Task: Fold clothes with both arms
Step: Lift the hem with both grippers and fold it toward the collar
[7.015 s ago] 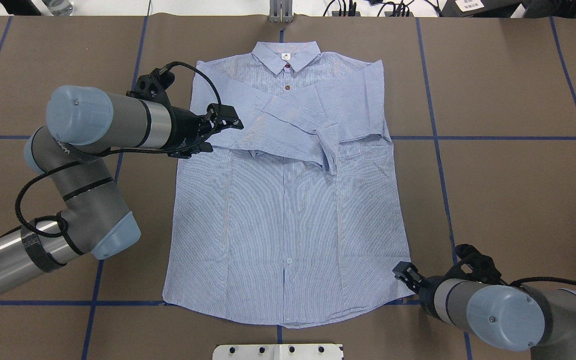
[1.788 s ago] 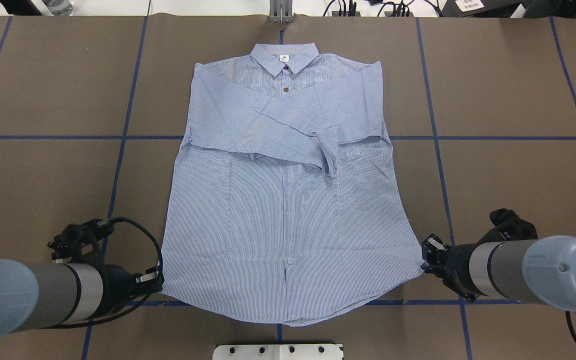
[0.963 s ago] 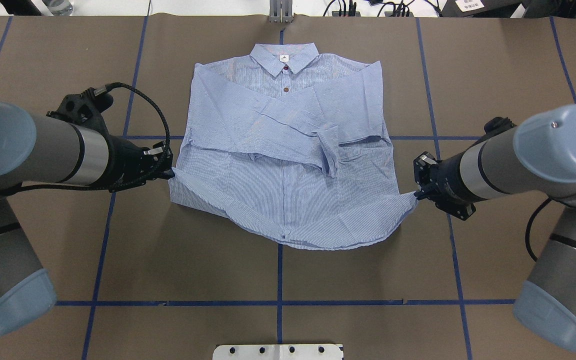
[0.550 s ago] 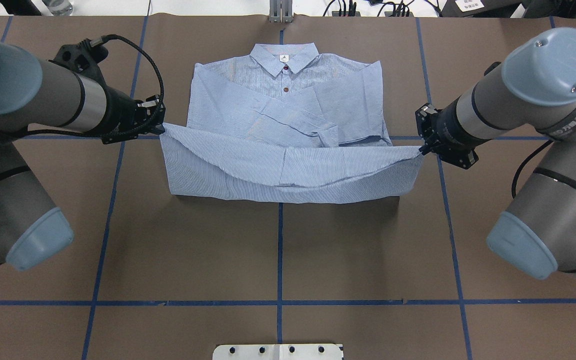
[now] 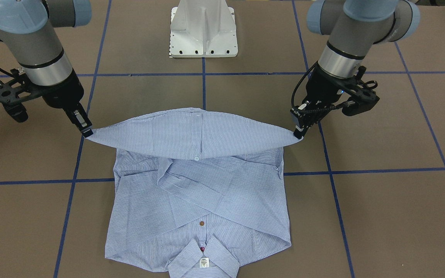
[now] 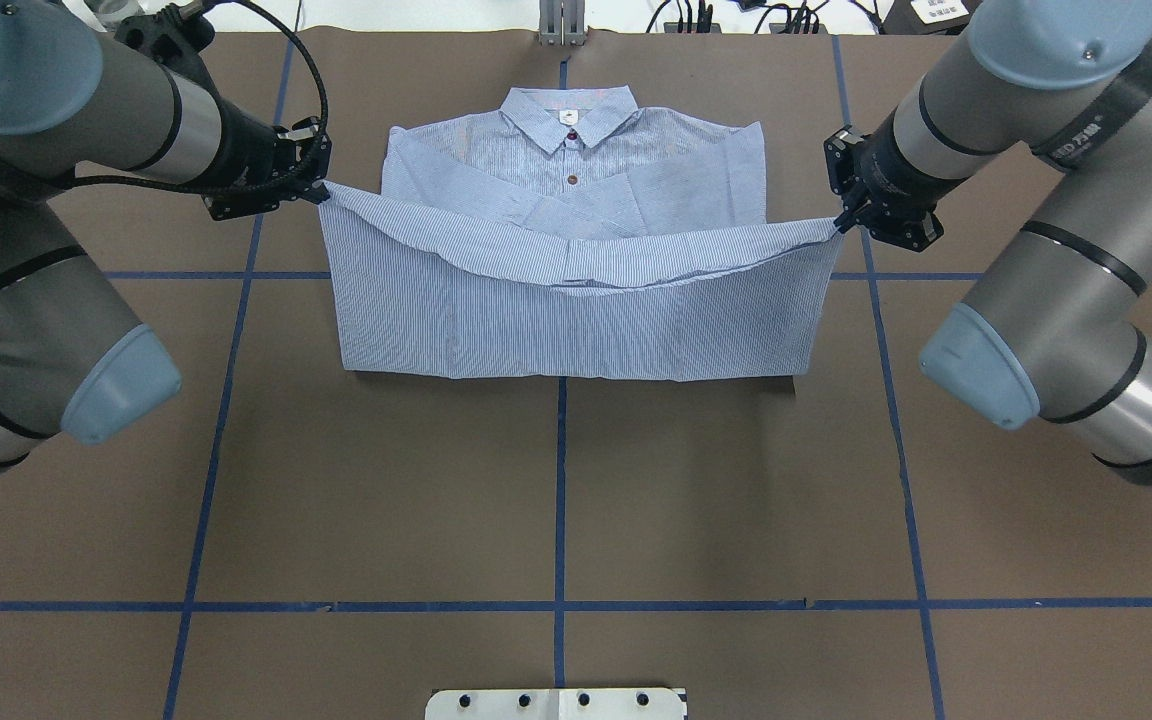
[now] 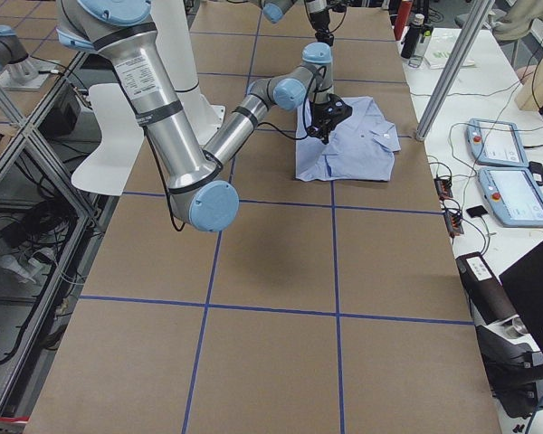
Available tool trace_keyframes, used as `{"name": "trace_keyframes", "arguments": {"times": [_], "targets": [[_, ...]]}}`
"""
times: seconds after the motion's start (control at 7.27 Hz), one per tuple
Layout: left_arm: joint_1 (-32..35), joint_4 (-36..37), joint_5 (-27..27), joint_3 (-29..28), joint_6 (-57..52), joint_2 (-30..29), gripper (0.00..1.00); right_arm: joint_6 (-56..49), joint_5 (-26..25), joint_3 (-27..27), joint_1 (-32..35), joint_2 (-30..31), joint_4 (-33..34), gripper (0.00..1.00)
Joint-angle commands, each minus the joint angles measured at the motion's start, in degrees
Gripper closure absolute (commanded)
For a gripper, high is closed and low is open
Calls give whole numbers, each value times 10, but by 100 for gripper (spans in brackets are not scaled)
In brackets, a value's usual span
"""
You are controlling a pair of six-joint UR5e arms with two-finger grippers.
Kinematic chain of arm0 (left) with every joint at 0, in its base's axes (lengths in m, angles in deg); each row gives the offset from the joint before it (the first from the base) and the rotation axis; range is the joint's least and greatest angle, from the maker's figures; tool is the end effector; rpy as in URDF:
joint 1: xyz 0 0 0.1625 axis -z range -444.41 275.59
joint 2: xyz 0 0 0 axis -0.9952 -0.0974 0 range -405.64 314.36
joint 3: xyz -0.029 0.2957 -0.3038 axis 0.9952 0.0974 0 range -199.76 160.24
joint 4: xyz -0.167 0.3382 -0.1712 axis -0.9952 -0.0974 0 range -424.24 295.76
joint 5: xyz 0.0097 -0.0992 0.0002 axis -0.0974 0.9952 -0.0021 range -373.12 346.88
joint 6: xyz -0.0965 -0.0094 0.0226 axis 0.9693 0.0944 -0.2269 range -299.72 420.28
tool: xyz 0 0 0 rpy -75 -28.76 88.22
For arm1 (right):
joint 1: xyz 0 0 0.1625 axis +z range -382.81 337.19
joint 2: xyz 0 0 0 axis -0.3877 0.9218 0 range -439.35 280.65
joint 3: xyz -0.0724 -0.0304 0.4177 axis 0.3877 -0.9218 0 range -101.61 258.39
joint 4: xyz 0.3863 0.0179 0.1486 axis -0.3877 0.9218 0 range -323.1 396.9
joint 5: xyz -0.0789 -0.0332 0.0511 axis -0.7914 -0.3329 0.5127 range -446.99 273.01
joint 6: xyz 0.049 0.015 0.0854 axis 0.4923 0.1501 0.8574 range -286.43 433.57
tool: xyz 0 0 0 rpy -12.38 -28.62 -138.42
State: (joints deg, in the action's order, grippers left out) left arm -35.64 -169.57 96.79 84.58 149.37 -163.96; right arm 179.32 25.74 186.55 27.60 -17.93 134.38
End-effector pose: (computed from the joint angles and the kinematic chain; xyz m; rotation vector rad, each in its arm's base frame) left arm 0.3353 -0.5335 0.2359 0.1348 1.0572 -0.5809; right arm -0.3141 -0.5285 0.2581 -0.1690 -0.7901 0.9587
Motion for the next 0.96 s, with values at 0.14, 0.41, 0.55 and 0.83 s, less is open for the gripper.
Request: {"name": "trace_keyframes", "arguments": {"times": [0.14, 0.41, 0.55, 0.83], "targets": [[24, -83, -1, -125, 5, -47, 100, -27, -4, -136, 21, -67, -51, 100], [39, -114, -2, -183, 5, -73, 100, -27, -4, -230, 40, -124, -89, 100], [39, -136, -3, -208, 6, -77, 100, -30, -4, -249, 40, -130, -91, 100], [38, -193, -4, -294, 6, -108, 100, -27, -5, -311, 37, -155, -120, 100]]}}
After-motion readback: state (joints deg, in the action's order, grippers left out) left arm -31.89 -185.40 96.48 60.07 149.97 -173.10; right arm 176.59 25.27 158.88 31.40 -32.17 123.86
